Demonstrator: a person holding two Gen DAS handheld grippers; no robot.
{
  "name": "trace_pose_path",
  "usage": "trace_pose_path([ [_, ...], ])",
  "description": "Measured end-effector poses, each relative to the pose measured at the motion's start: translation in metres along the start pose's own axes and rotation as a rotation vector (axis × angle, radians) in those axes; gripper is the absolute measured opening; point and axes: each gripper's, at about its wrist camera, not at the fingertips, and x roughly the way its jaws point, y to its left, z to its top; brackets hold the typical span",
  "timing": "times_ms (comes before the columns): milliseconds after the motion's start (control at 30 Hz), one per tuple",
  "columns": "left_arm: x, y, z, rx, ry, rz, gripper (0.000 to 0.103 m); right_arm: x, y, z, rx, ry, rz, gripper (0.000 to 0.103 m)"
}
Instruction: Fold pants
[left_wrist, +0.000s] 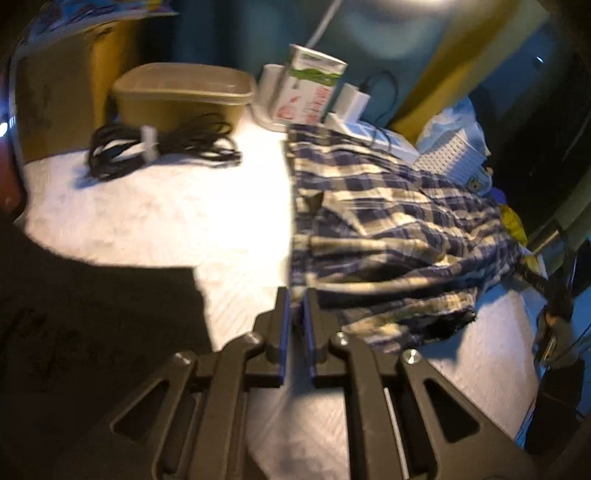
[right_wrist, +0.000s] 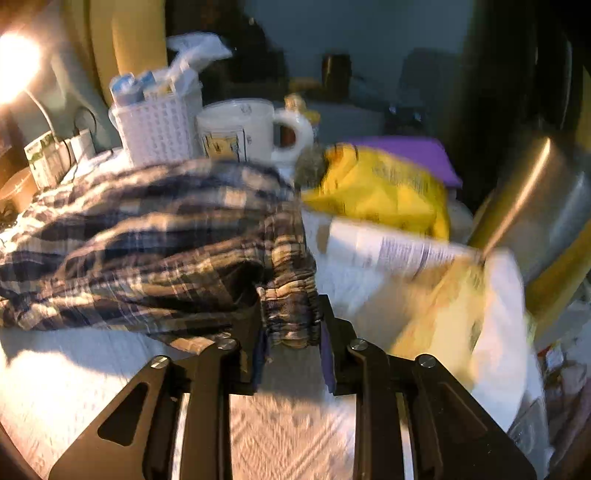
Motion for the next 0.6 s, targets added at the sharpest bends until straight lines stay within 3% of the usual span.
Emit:
trace_pose_path([
  [133, -0.016, -0.001, 0.009, 0.031, -0.020, -0.020, 0.009, -0.027, -0.002, -0.009, 0.029, -0.048, 0.003, 0.063],
  [233, -0.015, -0.013, 0.027, 0.074, -0.047, -0.035, 0.011, -0.046, -0.003, -0.008, 0.071, -0.098, 0.022, 0.064],
  [333, 0.011, -0.032, 0.047, 0.146, -0.006, -0.049, 0.013, -0.057, 0.011, -0.001, 0.062, -0.128, 0.066, 0.064],
  [600, 0.074, -0.052, 0.071, 0.201, 0.124, 0.008, 0.014, -0.049, 0.087, 0.049, -0.130, -0.146, 0.255, 0.064],
])
